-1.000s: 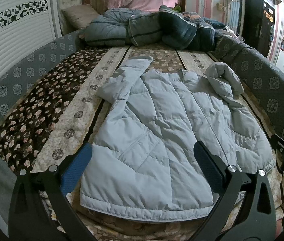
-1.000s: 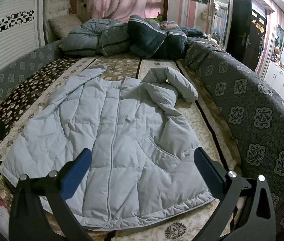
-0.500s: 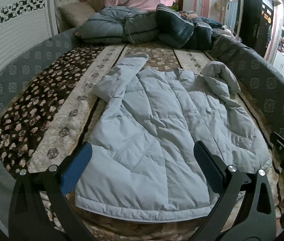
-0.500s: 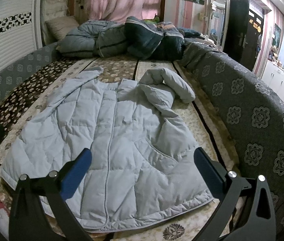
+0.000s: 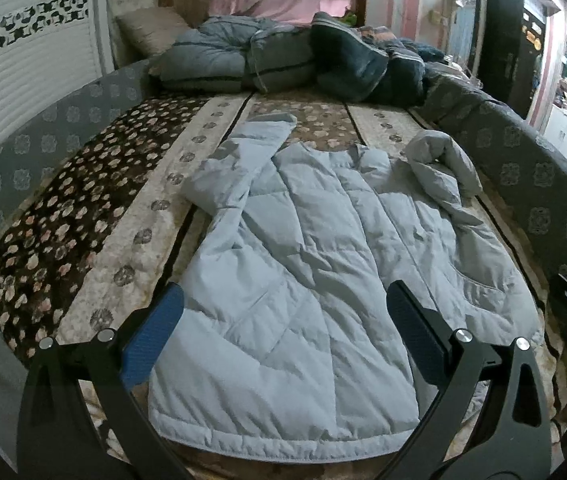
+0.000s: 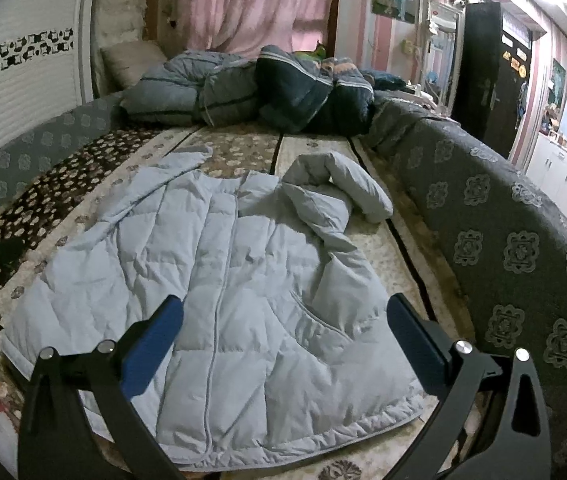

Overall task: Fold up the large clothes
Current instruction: 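Grasp the hood of the jacket with the right gripper and lift it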

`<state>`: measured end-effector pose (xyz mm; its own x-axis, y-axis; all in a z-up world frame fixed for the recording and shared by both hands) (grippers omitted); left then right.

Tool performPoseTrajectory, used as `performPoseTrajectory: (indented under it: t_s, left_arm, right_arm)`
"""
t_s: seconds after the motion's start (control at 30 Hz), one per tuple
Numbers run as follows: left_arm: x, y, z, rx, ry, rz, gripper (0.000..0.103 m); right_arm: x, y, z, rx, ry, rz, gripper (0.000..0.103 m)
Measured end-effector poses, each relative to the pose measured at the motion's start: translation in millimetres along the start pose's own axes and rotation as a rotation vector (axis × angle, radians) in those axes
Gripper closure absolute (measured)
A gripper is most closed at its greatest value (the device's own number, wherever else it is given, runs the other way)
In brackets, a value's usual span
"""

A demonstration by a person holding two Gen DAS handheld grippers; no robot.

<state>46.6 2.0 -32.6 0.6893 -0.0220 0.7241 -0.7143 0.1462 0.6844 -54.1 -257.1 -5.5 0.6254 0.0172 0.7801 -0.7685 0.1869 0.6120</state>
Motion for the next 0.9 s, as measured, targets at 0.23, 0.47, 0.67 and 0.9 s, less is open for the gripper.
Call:
performPoseTrajectory:
  t_s: [0.23, 0.47, 0.67, 0.9]
  left_arm:
    - [14, -17, -5, 0.009, -0.017, 0.014, 0.003]
    - [21, -57, -8, 0.009, -0.061, -0.046, 0.003]
    - [47, -91, -16, 0.026, -0.072, -0.052, 0.003]
    - [89, -146, -38, 0.056, -0.016, -0.068, 0.003]
  right_arm:
    - [1, -31, -2, -0.058, 0.047, -0.056, 0.002]
    - [14, -84, 5, -0.058, -0.015, -0.14, 0.002]
    - [43, -131, 19, -0.022, -0.068, -0.147, 0.002]
    - [75, -198, 28, -0.03, -0.078, -0.157, 0.002]
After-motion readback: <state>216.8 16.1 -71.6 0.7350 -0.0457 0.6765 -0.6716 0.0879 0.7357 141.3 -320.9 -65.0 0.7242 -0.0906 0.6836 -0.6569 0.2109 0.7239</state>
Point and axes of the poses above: each gripper's, at about its wrist camera, not at the fingertips, and y roughly against the way its jaws point, z to its right, x to its top, the point moved 2 cm from there along -y, roughly the way its jaws point, and after that the axes turned 6 degrees about -x, right-handed, at the moved point
